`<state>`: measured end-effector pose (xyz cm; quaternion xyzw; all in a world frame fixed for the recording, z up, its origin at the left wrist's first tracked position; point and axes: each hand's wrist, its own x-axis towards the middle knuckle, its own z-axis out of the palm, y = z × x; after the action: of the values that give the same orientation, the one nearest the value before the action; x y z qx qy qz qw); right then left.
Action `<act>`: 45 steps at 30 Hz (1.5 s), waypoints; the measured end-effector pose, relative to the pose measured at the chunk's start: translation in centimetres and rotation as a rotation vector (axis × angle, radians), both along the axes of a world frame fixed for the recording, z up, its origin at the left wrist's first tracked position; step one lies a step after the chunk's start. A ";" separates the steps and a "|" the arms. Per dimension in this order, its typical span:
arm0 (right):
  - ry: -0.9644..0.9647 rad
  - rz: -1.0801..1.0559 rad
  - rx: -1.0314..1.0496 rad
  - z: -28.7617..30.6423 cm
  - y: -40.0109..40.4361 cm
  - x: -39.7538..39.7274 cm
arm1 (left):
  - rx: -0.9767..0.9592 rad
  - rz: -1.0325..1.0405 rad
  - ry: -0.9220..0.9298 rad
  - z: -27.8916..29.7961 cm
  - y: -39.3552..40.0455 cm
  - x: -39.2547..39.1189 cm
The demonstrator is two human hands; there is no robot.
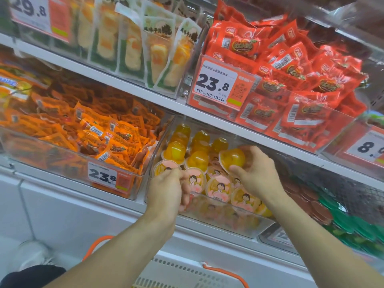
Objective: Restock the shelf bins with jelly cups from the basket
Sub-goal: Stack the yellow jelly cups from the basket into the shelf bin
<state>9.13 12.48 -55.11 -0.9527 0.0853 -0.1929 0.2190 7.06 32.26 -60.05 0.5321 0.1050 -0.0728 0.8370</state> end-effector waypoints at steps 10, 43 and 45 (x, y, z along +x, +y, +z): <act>0.195 -0.050 -0.230 -2.3 0.0 8.1 | -0.020 -0.122 0.107 -0.9 -0.7 -0.3; 0.927 -0.089 0.426 -37.7 0.3 -20.6 | 1.626 -0.937 0.117 -37.7 1.3 -11.4; 0.960 -0.104 0.455 -38.7 0.7 -20.1 | 1.566 -0.840 0.123 -38.9 0.9 -11.7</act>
<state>-11.00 13.21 -93.83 -0.8566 0.2629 0.2775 0.3466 -4.63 33.19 -98.99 0.9413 -0.0344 -0.3095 0.1303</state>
